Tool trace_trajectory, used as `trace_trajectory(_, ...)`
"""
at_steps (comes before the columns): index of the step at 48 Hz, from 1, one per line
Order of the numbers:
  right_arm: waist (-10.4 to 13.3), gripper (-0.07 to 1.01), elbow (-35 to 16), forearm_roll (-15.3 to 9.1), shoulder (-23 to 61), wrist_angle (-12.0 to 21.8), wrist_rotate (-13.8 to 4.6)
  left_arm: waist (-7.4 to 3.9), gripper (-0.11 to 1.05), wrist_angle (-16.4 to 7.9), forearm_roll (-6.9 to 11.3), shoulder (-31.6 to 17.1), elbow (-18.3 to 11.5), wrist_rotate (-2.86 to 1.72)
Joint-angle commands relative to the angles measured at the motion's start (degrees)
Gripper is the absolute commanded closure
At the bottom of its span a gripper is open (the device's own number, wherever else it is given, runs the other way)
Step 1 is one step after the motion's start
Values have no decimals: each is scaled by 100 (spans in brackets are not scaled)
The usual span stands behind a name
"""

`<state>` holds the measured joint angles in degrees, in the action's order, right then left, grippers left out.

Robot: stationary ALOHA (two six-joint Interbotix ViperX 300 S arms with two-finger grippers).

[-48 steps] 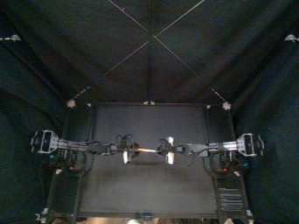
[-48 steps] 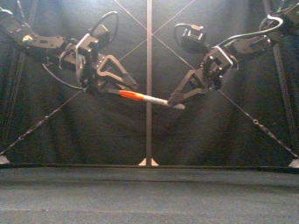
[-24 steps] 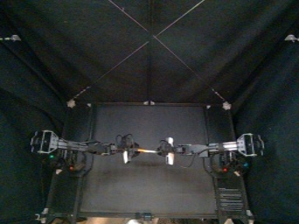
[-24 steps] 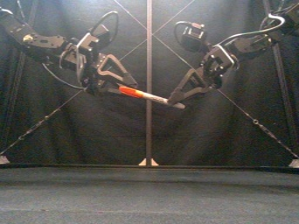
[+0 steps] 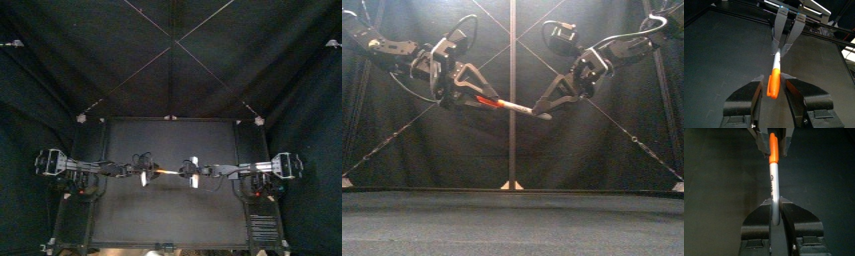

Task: Uncap the pen

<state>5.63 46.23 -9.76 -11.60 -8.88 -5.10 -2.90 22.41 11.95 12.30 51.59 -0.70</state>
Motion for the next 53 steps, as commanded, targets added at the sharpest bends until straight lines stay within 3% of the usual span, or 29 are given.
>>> trace_trajectory(1, 0, 48, -141, -9, -185, -62, 18, -18, 32, 53, 18, 97, -88, 9)
trace_trajectory(9, 0, 48, -114, -9, -202, -62, 18, -18, 50, 44, 18, 123, -62, 9)
trace_trajectory(13, 0, 48, -62, -9, -237, -62, 9, -18, 54, 18, 18, 211, 9, 9)
trace_trajectory(35, 114, 48, 308, 26, -756, -62, 0, 18, 54, 18, 9, 1380, 826, 18)
trace_trajectory(53, 123, 48, 404, 9, -896, -70, 0, 35, 54, 18, 0, 1925, 1204, 18)
